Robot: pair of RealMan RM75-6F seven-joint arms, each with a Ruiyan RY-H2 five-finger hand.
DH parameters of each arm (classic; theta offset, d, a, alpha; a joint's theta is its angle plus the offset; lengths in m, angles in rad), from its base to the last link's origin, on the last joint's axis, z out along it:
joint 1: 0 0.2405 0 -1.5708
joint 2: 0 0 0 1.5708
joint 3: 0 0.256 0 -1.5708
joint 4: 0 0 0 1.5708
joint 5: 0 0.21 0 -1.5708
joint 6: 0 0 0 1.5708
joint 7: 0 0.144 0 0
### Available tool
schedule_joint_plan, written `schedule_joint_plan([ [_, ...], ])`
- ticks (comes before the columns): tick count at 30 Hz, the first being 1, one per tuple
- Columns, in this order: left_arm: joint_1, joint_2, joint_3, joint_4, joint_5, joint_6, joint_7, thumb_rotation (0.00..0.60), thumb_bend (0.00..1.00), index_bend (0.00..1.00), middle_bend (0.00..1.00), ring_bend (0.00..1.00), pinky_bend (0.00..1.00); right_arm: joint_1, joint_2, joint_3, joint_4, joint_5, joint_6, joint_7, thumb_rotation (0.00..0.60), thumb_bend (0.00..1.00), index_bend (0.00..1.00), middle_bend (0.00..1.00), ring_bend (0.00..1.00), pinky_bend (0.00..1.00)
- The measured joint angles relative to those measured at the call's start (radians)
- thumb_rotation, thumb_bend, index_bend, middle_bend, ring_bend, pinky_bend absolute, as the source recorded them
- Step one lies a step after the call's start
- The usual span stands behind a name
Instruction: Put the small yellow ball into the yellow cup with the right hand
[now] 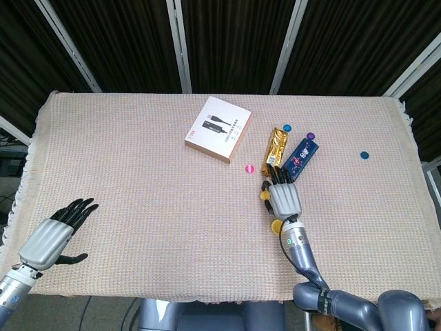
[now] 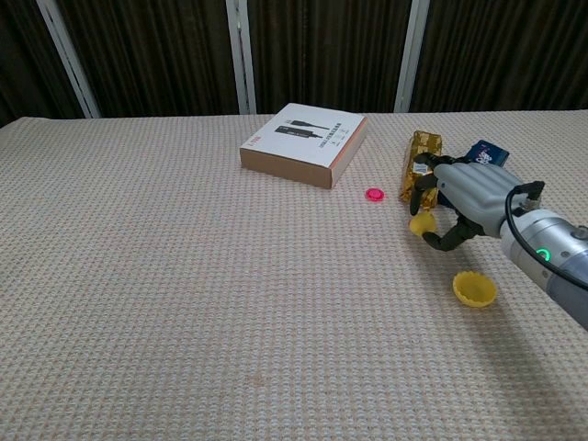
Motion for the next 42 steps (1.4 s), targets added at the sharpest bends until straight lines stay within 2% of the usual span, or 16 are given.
schedule_joint_plan([
  [22,0.010,-0.008,-0.008,0.008,-0.006,0.020,0.025,0.600,0.00,0.00,0.00,0.00,0.21,-0.177,0.182,-0.123,-0.292,-0.100,0.210,-0.070,0.600,0.34,0.48,0.00,0.00,0.00],
  [42,0.011,-0.009,-0.010,0.008,-0.010,0.020,0.030,0.600,0.00,0.00,0.00,0.00,0.21,-0.216,0.116,-0.116,-0.305,-0.056,0.224,-0.141,0.600,0.34,0.48,0.00,0.00,0.00],
])
